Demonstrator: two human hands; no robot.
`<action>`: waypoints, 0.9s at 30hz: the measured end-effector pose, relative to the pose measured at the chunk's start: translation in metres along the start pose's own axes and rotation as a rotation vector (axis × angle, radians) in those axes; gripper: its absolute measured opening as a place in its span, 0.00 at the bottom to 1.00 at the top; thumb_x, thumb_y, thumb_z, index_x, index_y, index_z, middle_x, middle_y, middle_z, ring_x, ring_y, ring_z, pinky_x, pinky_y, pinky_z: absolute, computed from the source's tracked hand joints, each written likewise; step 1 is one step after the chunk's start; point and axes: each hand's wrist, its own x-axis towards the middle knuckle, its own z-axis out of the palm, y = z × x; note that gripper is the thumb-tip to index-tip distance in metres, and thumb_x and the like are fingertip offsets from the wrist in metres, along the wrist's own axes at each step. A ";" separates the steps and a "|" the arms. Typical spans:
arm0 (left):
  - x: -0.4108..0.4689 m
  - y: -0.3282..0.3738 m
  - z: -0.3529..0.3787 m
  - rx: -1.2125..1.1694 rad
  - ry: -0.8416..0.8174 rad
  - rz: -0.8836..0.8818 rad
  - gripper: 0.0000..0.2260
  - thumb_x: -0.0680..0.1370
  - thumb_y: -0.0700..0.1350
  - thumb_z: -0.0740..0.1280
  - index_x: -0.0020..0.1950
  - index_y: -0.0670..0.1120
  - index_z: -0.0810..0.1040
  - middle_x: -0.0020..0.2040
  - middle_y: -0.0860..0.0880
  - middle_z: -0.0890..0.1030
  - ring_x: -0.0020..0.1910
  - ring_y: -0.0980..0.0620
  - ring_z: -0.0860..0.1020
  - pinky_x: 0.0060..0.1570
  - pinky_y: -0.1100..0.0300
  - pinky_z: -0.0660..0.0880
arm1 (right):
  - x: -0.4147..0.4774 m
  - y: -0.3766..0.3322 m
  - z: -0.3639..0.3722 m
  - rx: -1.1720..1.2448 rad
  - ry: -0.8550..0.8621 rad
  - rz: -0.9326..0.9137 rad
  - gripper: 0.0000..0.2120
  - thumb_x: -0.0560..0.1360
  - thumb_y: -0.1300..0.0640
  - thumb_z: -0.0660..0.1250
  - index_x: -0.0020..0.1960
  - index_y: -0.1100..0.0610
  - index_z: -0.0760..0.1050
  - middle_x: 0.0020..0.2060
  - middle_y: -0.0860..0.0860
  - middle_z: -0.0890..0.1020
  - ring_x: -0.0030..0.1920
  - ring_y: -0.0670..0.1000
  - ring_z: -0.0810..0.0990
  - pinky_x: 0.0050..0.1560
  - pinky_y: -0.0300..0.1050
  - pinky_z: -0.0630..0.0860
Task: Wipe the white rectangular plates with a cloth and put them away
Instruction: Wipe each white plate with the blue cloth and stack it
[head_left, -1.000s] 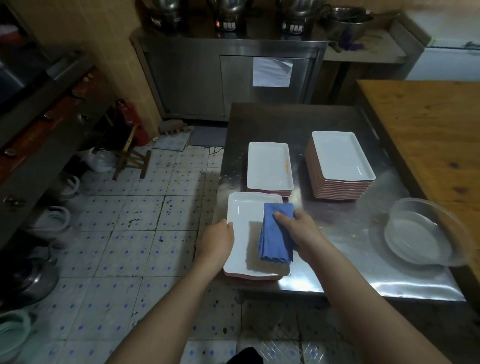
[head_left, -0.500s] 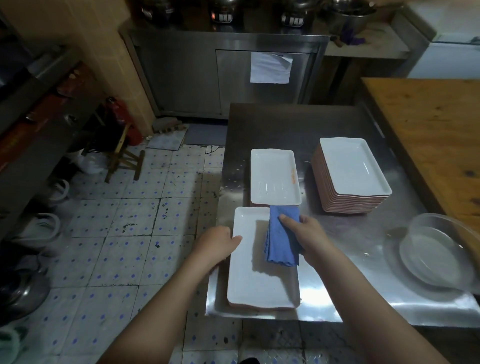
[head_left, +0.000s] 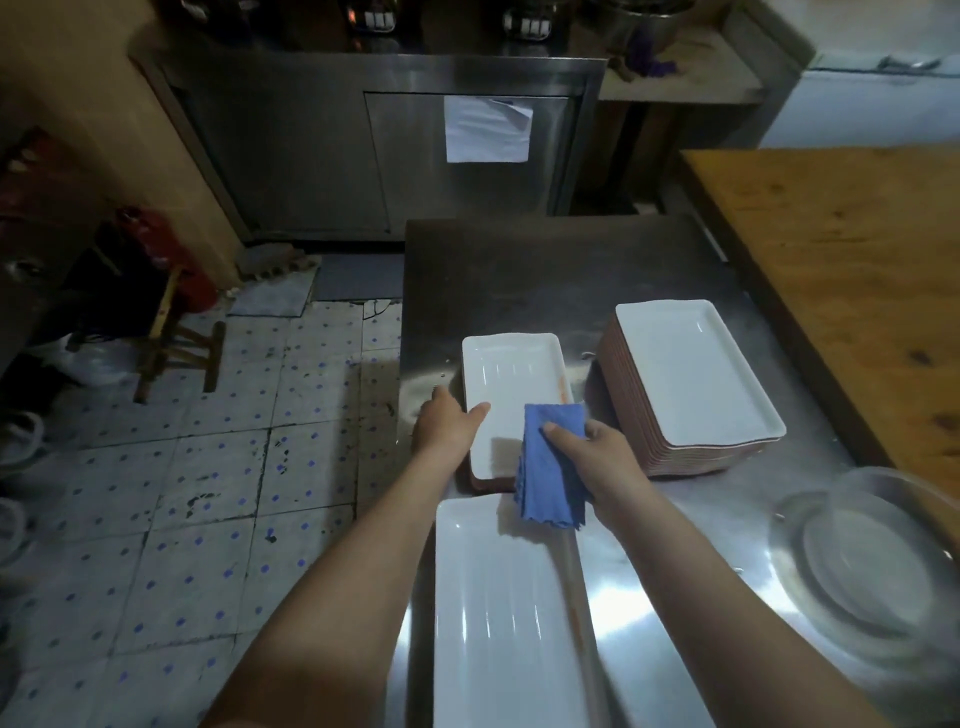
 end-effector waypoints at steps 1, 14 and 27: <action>0.005 -0.001 0.003 0.024 -0.018 -0.002 0.22 0.75 0.54 0.66 0.61 0.40 0.69 0.56 0.41 0.77 0.52 0.42 0.76 0.45 0.53 0.73 | 0.004 0.000 -0.001 0.000 0.007 -0.002 0.07 0.74 0.53 0.70 0.43 0.55 0.75 0.40 0.51 0.82 0.40 0.50 0.80 0.35 0.43 0.74; 0.020 -0.003 -0.001 0.026 0.149 0.119 0.08 0.81 0.45 0.57 0.44 0.42 0.66 0.38 0.49 0.70 0.33 0.52 0.69 0.29 0.59 0.61 | 0.017 -0.001 -0.015 -0.002 0.070 0.007 0.07 0.75 0.53 0.69 0.43 0.56 0.75 0.42 0.53 0.81 0.43 0.53 0.80 0.45 0.49 0.76; -0.040 0.021 -0.025 -0.502 0.099 0.025 0.12 0.80 0.50 0.58 0.51 0.40 0.68 0.45 0.43 0.73 0.42 0.46 0.72 0.42 0.56 0.68 | -0.040 -0.049 -0.059 0.047 0.053 -0.198 0.06 0.74 0.52 0.69 0.44 0.55 0.78 0.39 0.50 0.83 0.41 0.51 0.81 0.36 0.44 0.75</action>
